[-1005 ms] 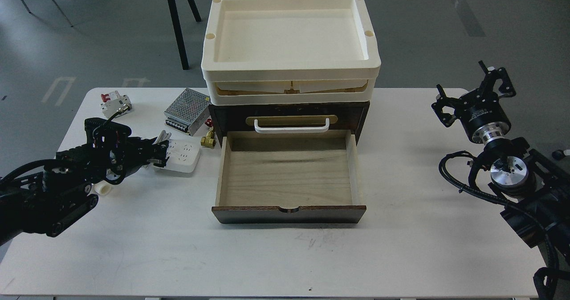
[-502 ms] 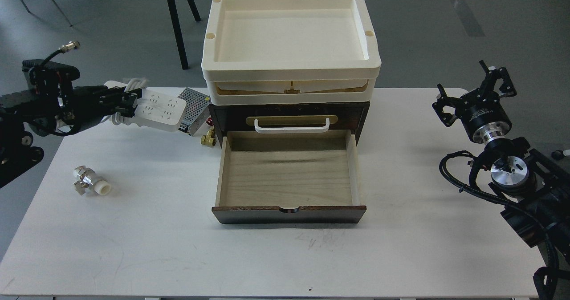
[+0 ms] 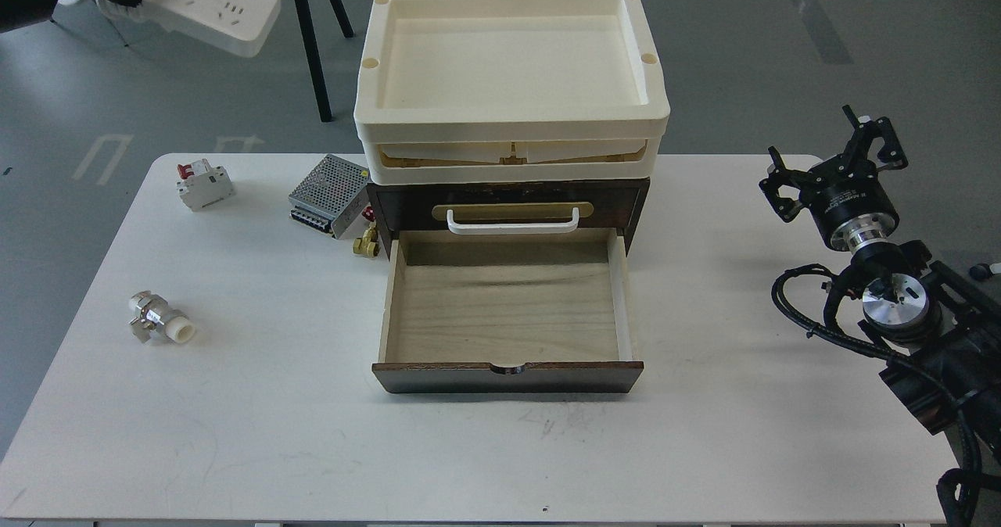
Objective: Put charging cable into cabinet
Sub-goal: 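Lift the power strip with the left gripper and swing it over the cabinet, then lower the held power strip into the open drawer with the left gripper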
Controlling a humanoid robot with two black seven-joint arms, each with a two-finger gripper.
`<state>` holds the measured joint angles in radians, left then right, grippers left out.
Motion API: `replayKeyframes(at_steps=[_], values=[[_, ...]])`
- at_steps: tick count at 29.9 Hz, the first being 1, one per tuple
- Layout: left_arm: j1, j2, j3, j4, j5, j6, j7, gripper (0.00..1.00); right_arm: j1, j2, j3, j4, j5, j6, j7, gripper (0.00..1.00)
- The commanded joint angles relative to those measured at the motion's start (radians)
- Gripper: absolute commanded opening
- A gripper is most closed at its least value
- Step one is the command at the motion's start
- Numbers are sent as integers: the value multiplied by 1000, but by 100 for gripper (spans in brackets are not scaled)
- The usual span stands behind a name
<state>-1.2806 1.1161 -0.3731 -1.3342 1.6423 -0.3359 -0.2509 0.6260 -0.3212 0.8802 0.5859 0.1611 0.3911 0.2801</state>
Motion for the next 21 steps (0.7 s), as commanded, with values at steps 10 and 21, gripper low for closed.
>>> replayKeyframes(at_steps=[10, 21], values=[[-43, -318, -122, -427, 1, -153, 45, 2, 0, 1, 0, 0, 0, -1, -1, 100], [332, -654, -38, -376, 36, -153, 265, 2, 0, 1, 2, -1, 0, -3, 1, 100]])
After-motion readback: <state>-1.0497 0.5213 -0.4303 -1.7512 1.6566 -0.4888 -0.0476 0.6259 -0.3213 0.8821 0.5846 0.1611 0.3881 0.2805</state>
